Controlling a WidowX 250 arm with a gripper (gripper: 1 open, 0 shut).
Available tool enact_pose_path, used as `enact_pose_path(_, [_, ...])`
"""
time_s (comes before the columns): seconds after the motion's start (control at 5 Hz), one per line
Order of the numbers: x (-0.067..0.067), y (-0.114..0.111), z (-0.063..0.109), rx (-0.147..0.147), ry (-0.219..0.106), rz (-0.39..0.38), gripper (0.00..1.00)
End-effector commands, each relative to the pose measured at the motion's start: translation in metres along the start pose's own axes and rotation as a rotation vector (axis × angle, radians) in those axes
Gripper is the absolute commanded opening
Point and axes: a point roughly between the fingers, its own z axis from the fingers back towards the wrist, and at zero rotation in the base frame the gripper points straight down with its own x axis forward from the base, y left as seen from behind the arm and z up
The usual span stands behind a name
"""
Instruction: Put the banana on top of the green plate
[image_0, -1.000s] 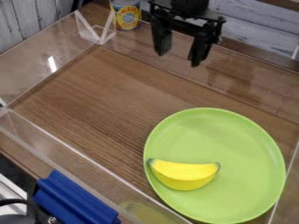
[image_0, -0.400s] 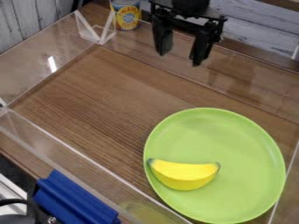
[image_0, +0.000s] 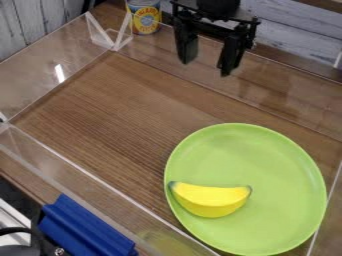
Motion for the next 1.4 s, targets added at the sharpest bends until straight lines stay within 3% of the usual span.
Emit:
enact_pose_path(0.0, [-0.0012,-0.0015,0.0166,-0.001,-0.053,-0.005,1.0])
enact_pose_path(1.2, [0.0002,0.0024,0.0194,-0.007,-0.058,0.004,1.0])
